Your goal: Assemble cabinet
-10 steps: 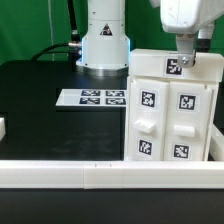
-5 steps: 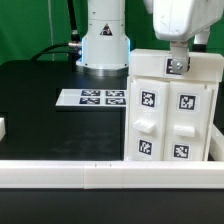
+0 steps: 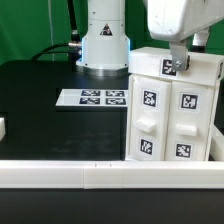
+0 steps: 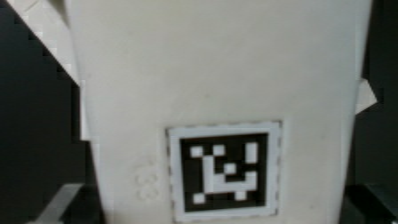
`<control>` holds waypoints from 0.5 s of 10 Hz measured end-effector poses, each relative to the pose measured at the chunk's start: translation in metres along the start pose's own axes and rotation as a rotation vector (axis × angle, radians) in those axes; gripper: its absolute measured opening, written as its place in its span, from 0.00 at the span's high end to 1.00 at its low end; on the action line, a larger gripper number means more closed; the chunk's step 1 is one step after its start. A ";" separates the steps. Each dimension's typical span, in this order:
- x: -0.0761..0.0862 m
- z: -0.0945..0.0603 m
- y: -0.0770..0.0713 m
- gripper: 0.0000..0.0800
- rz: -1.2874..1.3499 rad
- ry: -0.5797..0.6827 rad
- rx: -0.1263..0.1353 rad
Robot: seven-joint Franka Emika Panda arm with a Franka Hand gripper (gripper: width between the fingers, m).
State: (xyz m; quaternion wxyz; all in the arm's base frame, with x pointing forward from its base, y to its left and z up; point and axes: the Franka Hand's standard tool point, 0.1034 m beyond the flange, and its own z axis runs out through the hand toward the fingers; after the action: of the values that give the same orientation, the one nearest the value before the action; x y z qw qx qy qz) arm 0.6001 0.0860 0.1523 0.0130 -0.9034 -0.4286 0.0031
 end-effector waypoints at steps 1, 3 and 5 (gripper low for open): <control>0.000 0.000 0.000 0.30 0.092 0.000 0.000; 0.000 0.000 0.000 0.30 0.257 0.000 0.000; 0.000 0.000 0.000 0.30 0.420 0.001 0.000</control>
Offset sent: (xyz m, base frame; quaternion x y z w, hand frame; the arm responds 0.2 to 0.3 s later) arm 0.0000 0.0000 0.0000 0.0000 0.0000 0.1938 0.9810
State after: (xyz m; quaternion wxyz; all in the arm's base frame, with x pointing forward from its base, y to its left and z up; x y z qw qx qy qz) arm 0.6003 0.0859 0.1524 0.0123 -0.9729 -0.2309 0.0053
